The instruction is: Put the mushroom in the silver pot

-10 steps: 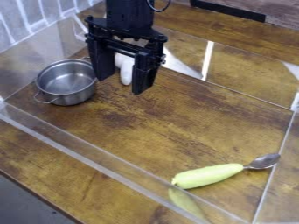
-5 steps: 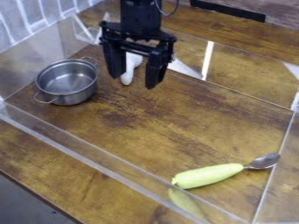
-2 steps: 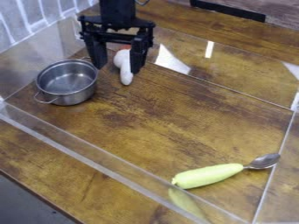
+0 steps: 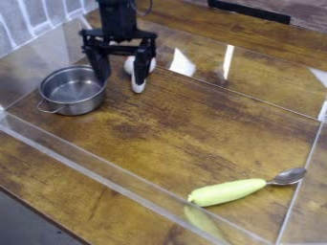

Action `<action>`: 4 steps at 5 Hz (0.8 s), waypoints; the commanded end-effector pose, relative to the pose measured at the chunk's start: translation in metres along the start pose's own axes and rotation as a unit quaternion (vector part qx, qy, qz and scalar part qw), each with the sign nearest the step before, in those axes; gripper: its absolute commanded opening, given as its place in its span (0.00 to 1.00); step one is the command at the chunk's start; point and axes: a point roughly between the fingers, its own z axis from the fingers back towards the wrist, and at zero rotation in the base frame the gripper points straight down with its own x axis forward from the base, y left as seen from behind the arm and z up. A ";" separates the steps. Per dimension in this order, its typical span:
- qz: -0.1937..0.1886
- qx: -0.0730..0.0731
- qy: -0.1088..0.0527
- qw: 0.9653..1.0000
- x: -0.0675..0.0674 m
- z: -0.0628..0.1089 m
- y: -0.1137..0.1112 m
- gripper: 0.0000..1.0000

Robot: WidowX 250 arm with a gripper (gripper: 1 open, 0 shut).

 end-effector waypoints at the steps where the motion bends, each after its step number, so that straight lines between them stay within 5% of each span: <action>1: 0.011 -0.012 -0.033 0.999 0.016 0.010 0.013 1.00; 4: 0.066 -0.034 -0.042 0.996 0.020 -0.003 -0.003 1.00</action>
